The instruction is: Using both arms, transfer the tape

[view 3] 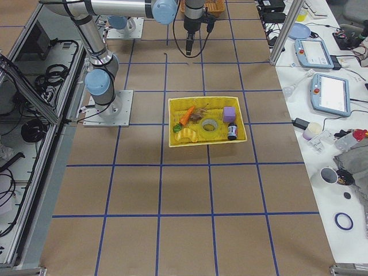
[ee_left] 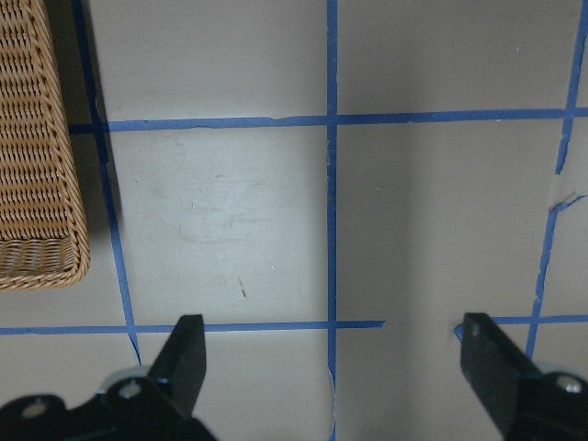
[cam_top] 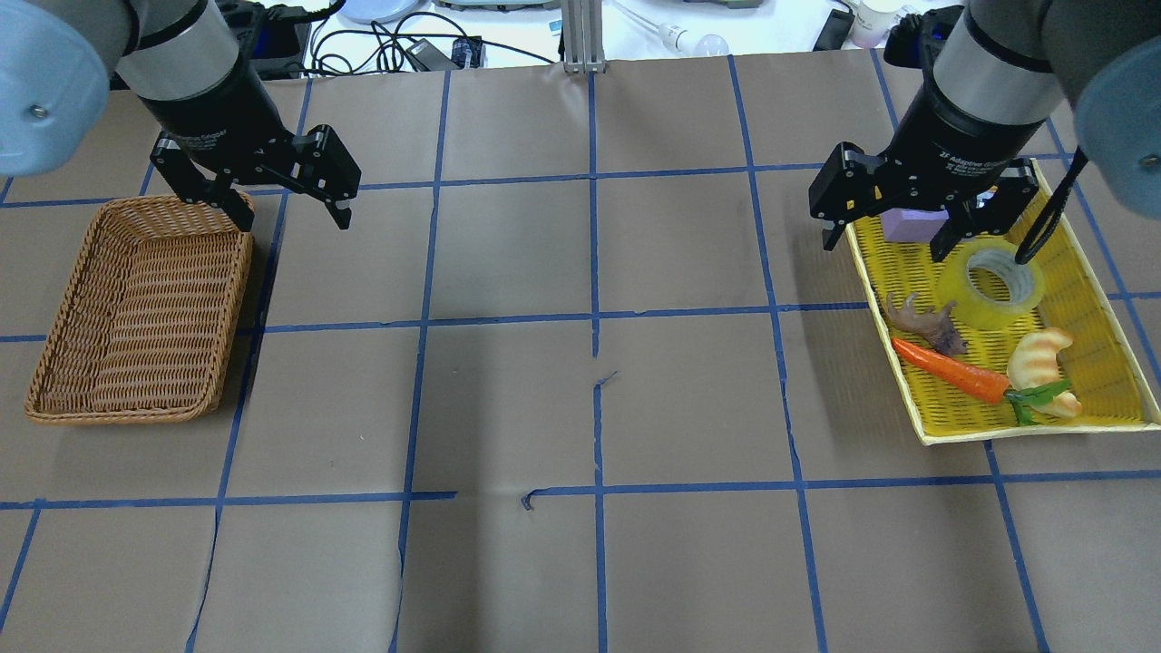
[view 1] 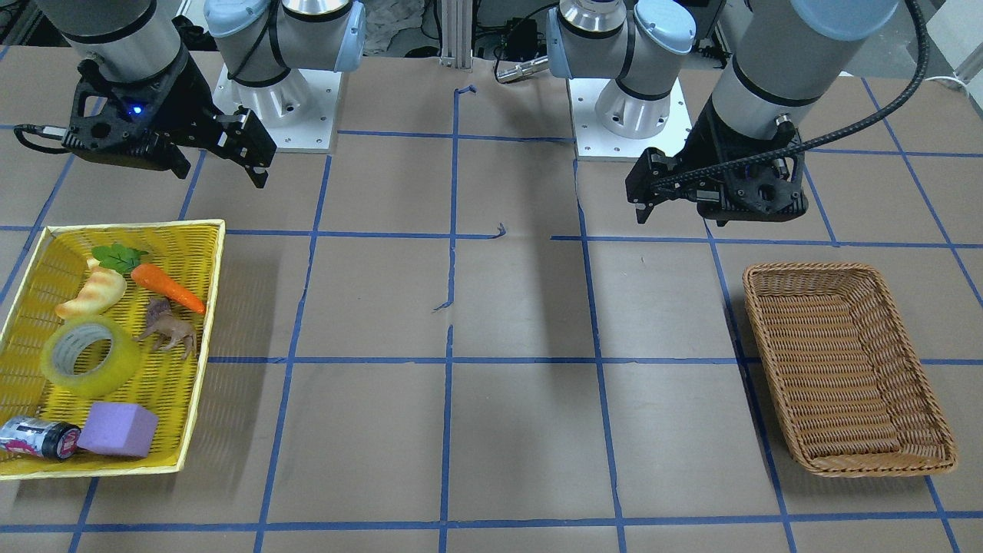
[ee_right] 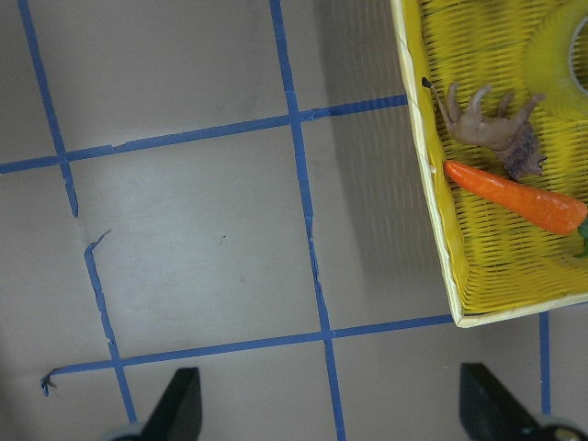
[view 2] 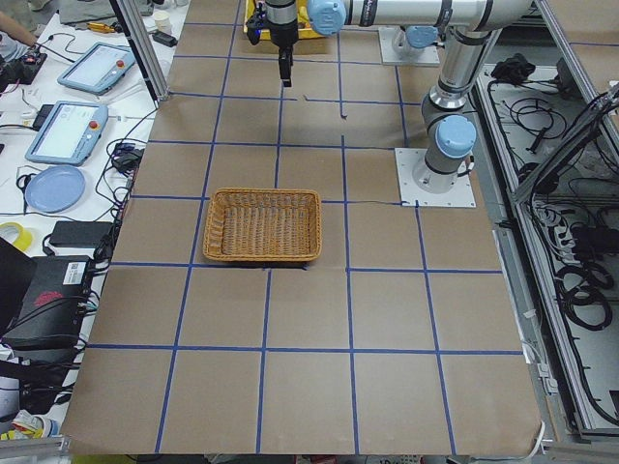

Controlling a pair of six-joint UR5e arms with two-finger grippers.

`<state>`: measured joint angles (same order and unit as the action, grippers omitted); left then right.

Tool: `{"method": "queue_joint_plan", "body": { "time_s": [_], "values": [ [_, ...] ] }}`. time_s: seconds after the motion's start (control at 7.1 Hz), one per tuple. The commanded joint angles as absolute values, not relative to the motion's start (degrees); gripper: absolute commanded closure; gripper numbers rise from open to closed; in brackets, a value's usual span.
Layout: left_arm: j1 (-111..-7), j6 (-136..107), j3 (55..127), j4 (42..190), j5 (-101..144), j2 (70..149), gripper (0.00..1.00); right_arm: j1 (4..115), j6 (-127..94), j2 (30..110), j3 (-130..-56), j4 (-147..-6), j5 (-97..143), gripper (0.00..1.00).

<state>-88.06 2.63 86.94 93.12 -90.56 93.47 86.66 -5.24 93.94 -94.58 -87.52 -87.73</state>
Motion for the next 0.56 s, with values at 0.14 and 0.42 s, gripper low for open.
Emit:
{"method": "queue_joint_plan", "body": {
  "time_s": [0.14,0.42],
  "values": [
    [-88.07,2.55,87.01,93.08,-90.35,93.60,0.00,86.57,-5.45,93.96,-94.57,-87.10,-87.89,0.00],
    [-88.07,2.55,87.10,93.08,-90.09,94.04,0.00,86.57,-5.36,94.04,-94.74,-87.10,-87.98,0.00]
  ]
}}
